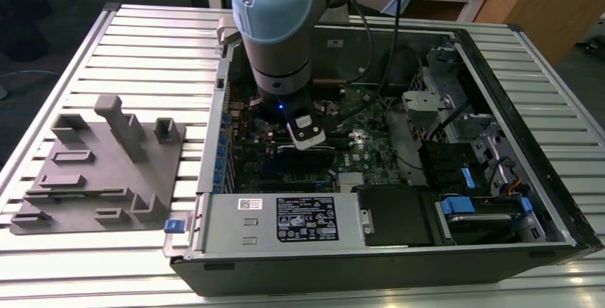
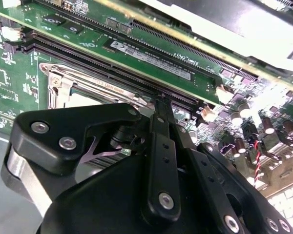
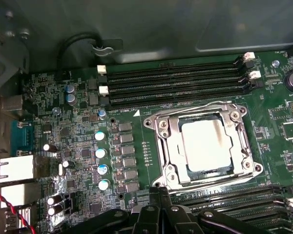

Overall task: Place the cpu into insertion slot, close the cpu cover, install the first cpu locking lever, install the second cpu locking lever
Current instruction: 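Install the second cpu locking lever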

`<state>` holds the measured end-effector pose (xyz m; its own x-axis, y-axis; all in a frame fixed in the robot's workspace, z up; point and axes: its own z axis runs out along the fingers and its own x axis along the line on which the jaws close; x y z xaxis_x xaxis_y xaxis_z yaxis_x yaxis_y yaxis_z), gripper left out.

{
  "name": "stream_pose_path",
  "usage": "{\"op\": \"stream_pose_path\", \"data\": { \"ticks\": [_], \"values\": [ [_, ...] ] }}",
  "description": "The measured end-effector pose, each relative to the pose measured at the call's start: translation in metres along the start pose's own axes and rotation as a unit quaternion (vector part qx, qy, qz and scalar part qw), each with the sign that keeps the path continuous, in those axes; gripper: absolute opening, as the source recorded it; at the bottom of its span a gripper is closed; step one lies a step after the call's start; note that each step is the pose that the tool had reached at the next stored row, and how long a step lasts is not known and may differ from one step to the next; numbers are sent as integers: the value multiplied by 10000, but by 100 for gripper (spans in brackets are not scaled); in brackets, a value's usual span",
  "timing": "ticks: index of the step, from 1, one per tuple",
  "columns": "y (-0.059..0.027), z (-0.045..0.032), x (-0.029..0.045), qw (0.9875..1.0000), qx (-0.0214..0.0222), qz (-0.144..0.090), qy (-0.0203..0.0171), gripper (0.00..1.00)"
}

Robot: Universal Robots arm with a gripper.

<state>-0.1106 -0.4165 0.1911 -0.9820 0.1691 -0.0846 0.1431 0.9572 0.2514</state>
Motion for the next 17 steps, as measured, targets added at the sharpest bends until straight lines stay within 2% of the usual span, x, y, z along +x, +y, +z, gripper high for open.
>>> {"op": "stream_pose_path", "data": {
  "ticks": [2, 3, 7, 13, 17],
  "values": [
    [6, 4, 1, 10000, 49, -7, -7, 11],
    [6, 3, 1, 10000, 58, -8, -8, 11],
    [6, 3, 1, 10000, 60, -8, -9, 11],
    [7, 3, 2, 10000, 50, -5, -5, 11],
    [9, 3, 2, 10000, 0, 4, 21, 11]
  ]
}}
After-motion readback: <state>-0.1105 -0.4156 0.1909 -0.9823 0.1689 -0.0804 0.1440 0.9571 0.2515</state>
